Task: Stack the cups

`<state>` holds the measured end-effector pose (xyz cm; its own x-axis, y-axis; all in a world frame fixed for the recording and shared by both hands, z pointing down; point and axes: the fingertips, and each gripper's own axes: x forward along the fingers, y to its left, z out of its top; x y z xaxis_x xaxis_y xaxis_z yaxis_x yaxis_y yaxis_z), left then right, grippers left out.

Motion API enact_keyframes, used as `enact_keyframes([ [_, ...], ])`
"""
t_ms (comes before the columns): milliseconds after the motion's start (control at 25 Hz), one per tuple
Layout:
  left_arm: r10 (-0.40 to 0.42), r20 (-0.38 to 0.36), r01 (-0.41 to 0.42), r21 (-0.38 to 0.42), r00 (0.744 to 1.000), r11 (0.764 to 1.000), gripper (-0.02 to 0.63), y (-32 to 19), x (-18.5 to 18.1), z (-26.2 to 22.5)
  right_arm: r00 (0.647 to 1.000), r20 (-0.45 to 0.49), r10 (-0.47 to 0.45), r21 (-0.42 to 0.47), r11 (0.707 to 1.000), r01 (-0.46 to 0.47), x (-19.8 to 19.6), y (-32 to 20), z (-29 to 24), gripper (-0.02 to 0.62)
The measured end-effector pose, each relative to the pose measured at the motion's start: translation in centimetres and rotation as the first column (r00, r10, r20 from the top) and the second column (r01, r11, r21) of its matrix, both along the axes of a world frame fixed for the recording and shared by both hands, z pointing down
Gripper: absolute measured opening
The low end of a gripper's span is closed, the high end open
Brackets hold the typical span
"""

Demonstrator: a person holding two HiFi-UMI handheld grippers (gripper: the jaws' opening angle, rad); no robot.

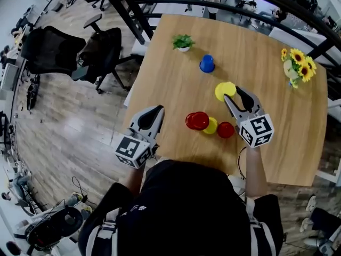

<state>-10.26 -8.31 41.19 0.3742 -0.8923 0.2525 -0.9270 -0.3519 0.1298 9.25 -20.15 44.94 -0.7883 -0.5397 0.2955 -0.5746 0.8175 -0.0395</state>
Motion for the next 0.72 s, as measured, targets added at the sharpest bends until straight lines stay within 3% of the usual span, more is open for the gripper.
enact_keyframes([
  [360,0.1,-0.022,-0.099,0.03,0.995,0.995,0.017,-0.7,0.9,-0.3,0.997,0.019,0.071,-0.003,0.997,-0.071,1.4,5.8,-2.5,0.201],
  [720,0.165,-0.035,-0.164,0.035,0.986,0.986,0.017,-0.9,1.8,0.1,0.996,-0.036,0.085,-0.043,0.995,-0.086,1.5,10.5,-1.3,0.201],
])
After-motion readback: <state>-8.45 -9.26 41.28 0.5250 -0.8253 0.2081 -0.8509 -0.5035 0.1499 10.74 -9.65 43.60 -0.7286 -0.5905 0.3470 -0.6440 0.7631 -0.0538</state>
